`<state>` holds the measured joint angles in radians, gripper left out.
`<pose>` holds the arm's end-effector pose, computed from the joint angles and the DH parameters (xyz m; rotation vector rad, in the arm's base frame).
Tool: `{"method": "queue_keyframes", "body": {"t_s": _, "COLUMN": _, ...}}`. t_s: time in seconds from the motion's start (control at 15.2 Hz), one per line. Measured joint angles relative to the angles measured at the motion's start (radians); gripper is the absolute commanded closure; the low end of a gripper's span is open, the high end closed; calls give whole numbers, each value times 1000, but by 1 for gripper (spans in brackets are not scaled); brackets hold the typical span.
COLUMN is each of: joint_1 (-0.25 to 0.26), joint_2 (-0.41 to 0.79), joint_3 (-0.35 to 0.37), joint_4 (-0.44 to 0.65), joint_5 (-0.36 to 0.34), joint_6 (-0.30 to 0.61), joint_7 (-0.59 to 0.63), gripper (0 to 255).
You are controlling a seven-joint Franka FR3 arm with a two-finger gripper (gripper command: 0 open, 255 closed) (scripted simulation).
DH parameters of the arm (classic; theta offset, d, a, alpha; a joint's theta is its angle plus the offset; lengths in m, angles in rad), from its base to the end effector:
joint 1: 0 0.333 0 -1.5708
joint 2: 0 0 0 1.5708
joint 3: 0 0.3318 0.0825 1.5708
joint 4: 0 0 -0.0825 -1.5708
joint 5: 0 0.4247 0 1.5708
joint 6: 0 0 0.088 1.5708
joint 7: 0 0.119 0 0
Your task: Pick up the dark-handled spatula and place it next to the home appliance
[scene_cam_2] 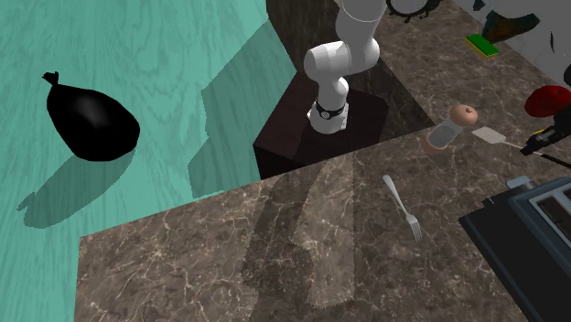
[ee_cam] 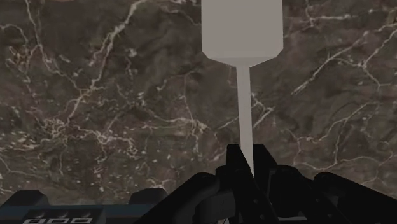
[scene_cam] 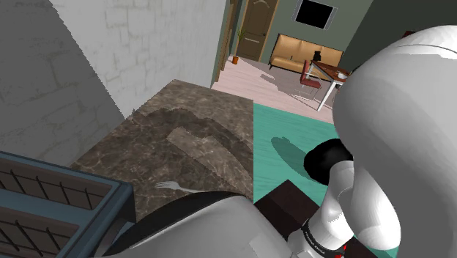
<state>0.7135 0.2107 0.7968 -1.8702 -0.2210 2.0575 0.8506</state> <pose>0.0736 0.6388 0.4222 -2.9024 -1.1337 -0.0957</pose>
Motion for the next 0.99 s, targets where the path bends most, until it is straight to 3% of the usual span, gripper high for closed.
{"method": "queue_keyframes", "body": {"t_s": 0.99, "joint_1": 35, "joint_2": 104, "joint_3": -42, "joint_4": -97, "joint_5": -106, "joint_6": 167, "joint_7": 74, "gripper": 255}}
